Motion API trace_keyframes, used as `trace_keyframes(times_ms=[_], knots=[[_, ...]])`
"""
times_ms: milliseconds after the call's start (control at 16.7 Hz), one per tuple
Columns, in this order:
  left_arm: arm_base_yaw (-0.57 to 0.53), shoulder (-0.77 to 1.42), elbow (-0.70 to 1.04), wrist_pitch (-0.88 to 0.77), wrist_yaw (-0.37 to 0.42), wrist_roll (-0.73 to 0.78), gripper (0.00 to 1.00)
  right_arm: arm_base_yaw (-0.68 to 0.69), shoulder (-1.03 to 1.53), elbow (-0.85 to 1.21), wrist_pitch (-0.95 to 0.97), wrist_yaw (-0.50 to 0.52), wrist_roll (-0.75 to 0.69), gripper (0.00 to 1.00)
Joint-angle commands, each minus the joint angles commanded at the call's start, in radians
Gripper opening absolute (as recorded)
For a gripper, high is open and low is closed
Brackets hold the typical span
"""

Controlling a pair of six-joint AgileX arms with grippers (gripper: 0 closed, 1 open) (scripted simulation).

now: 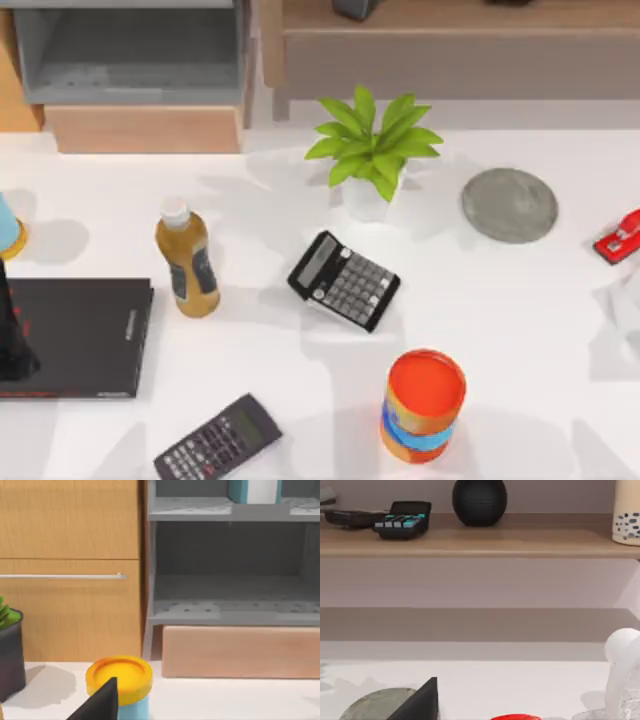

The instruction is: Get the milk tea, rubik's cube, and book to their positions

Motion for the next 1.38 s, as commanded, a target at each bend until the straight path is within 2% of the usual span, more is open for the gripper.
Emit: trace_keyframes(times_ms=[300, 540, 1020, 1380], knots=[[0.000, 0.000, 0.000, 0.000, 0.000, 0.000, 1.00, -0.021, 0.060, 0.063, 0.063, -0.024, 0.003, 1.00], [0.000, 0.000, 0.000, 0.000, 0.000, 0.000, 1.00, -0.089, 0.288, 0.238, 0.238, -0.091, 0.007, 1.00], [0.000, 0.000, 0.000, 0.000, 0.000, 0.000, 1.00, -0.262, 1.142, 0.671, 0.587, -0.246, 0.012, 1.00], [0.000, 0.000, 0.000, 0.000, 0.000, 0.000, 1.00, -0.372, 1.688, 0.964, 0.742, -0.344, 0.011, 1.00]])
